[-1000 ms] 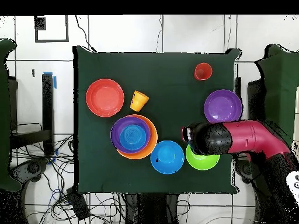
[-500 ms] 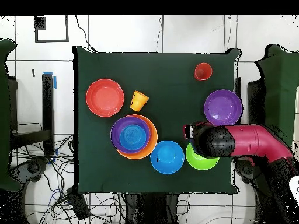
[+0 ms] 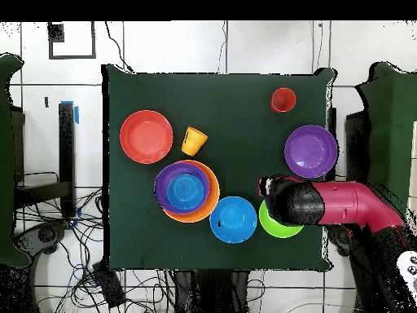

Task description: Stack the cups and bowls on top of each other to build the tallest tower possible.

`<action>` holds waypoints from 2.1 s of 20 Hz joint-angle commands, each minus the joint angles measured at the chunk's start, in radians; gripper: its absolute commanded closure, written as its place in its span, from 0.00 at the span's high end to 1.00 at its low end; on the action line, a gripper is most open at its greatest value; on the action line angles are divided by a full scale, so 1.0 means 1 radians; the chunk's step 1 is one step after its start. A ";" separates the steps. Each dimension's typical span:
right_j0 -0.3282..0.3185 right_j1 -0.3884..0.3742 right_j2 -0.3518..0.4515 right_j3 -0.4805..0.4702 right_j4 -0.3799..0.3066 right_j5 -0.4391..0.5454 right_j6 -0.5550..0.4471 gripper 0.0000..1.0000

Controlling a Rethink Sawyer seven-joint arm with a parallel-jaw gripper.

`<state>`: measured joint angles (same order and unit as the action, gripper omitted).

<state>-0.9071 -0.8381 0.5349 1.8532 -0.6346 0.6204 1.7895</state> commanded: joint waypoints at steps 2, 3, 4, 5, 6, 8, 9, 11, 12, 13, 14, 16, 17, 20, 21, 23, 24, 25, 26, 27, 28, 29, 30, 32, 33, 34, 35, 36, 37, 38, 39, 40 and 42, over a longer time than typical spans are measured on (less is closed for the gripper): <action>0.046 0.001 -0.088 0.045 0.022 -0.075 0.164 1.00; 0.052 0.003 -0.094 0.039 0.021 -0.073 0.164 1.00; 0.056 0.006 -0.099 0.033 0.020 -0.071 0.163 1.00; 0.061 0.011 -0.106 0.030 0.016 -0.077 0.167 1.00; 0.066 0.016 -0.114 0.028 0.011 -0.083 0.170 1.00; 0.074 0.022 -0.127 0.029 0.002 -0.100 0.179 1.00; 0.077 0.022 -0.133 0.032 0.001 -0.107 0.181 1.00; 0.083 0.025 -0.142 0.033 0.000 -0.116 0.180 1.00; 0.083 0.026 -0.146 0.036 -0.001 -0.123 0.170 1.00; 0.085 0.030 -0.149 0.032 -0.001 -0.125 0.162 1.00; 0.089 0.032 -0.154 0.030 0.001 -0.130 0.162 1.00; 0.095 0.030 -0.163 0.031 0.007 -0.137 0.165 1.00; 0.102 0.031 -0.171 0.027 0.007 -0.136 0.169 1.00; 0.116 0.054 -0.193 0.021 -0.007 -0.156 0.172 1.00; 0.125 0.072 -0.205 0.013 -0.017 -0.165 0.175 1.00; 0.151 0.107 -0.237 -0.003 -0.040 -0.189 0.191 1.00; 0.161 0.119 -0.249 -0.009 -0.044 -0.196 0.194 1.00; 0.174 0.135 -0.265 -0.015 -0.050 -0.210 0.202 1.00; 0.188 0.150 -0.281 -0.021 -0.056 -0.223 0.211 1.00; 0.197 0.163 -0.292 -0.028 -0.056 -0.235 0.213 1.00; 0.204 0.173 -0.303 -0.033 -0.051 -0.243 0.208 1.00; 0.212 0.188 -0.313 -0.041 -0.049 -0.254 0.205 1.00; 0.216 0.199 -0.319 -0.050 -0.044 -0.259 0.198 1.00; 0.222 0.220 -0.331 -0.060 -0.036 -0.278 0.189 1.00; 0.226 0.235 -0.341 -0.065 -0.037 -0.297 0.189 1.00; 0.230 0.251 -0.350 -0.069 -0.039 -0.315 0.188 1.00; 0.231 0.261 -0.355 -0.073 -0.036 -0.326 0.183 1.00; 0.232 0.265 -0.361 -0.072 -0.034 -0.335 0.179 1.00; 0.233 0.273 -0.366 -0.076 -0.031 -0.342 0.172 1.00; 0.230 0.273 -0.367 -0.073 -0.027 -0.347 0.165 1.00; 0.229 0.276 -0.369 -0.073 -0.024 -0.351 0.158 1.00; 0.230 0.278 -0.372 -0.074 -0.020 -0.355 0.153 1.00; 0.232 0.281 -0.381 -0.072 -0.017 -0.364 0.147 1.00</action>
<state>-0.7101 -0.6254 0.1834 1.8425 -0.6221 0.3240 1.8266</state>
